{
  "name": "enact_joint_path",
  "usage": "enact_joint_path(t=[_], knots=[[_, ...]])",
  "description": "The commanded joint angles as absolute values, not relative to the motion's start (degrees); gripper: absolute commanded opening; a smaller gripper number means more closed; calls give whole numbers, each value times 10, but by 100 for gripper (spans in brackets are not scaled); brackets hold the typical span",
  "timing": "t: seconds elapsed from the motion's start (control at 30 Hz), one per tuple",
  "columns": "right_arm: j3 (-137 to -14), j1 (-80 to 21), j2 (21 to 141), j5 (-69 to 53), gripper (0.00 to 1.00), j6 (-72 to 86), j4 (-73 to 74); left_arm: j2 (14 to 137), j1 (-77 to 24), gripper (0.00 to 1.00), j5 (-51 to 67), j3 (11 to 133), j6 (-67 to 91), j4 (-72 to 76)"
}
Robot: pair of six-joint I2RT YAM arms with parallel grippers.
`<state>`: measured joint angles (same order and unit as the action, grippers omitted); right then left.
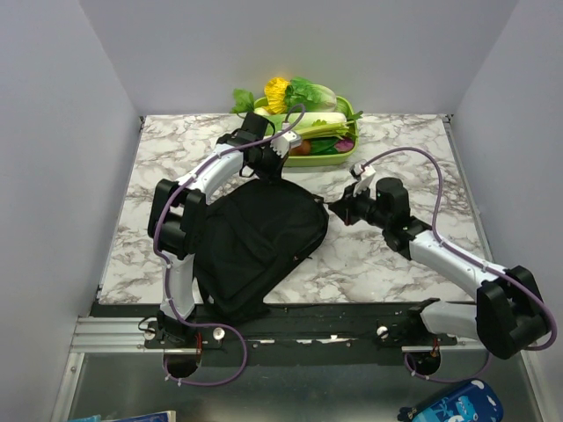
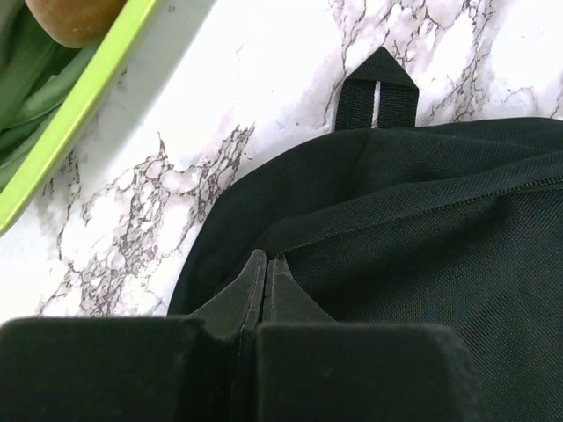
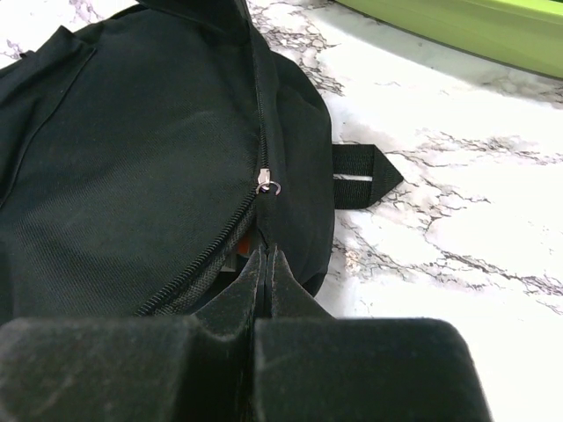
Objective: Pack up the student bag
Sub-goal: Zip the student bag at the center of the board.
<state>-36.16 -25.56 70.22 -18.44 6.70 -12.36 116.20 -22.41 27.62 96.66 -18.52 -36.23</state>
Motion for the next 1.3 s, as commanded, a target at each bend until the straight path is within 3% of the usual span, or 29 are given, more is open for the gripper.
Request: enact_joint_path(t=[0.0,0.5,0.93,1.13,1.23,1.27], knots=[[-355,-257,680,-169,1,84,-126,1151,-205,0,213,987,-178,-364],[-297,-299,595,-140,1,128,-55,1159,-138,0,99,981,-133,-320],[-308,-489,635,-170,1,145,-59,1142,-117,0,81,958,-108,-299],[-327,-509,644,-176,1,112,-33,1136,-145,0,112,980,-104,-312],[-351,-509,643,-112,12,107,-12,1138,-193,0,139,1006,-112,-338],[-368,-508,644,-95,22,99,-4,1142,-209,0,145,1016,-119,-346]])
